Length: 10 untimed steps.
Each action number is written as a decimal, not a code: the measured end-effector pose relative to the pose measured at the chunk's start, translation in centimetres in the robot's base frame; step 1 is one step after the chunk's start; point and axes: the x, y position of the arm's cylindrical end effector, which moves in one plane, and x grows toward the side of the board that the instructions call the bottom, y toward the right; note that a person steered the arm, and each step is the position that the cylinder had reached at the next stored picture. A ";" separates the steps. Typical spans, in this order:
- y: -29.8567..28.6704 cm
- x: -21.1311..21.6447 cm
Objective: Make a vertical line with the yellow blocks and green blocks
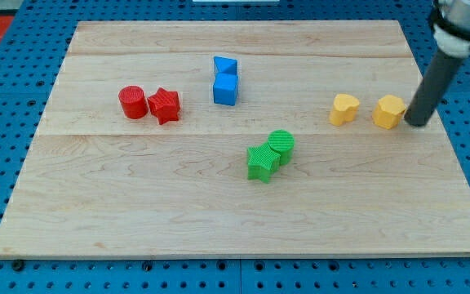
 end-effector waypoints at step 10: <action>-1.7 -7.9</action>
